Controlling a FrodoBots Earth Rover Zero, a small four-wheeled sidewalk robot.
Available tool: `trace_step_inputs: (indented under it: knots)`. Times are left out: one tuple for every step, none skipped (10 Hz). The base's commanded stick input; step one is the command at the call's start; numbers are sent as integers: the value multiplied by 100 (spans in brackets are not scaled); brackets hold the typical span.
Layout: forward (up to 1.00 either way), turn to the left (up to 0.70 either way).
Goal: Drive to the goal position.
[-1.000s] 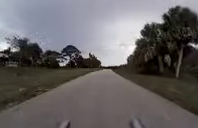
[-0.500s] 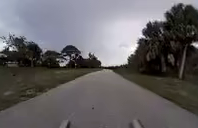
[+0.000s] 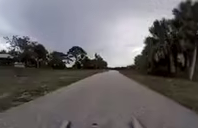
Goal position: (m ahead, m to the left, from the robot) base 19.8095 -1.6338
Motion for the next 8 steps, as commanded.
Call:
trace_step_inputs:
  knots:
    - [100, 0]
    - [100, 0]
    - [100, 0]
    - [100, 0]
    - [100, 0]
    - [100, 0]
    - [100, 0]
    - [100, 0]
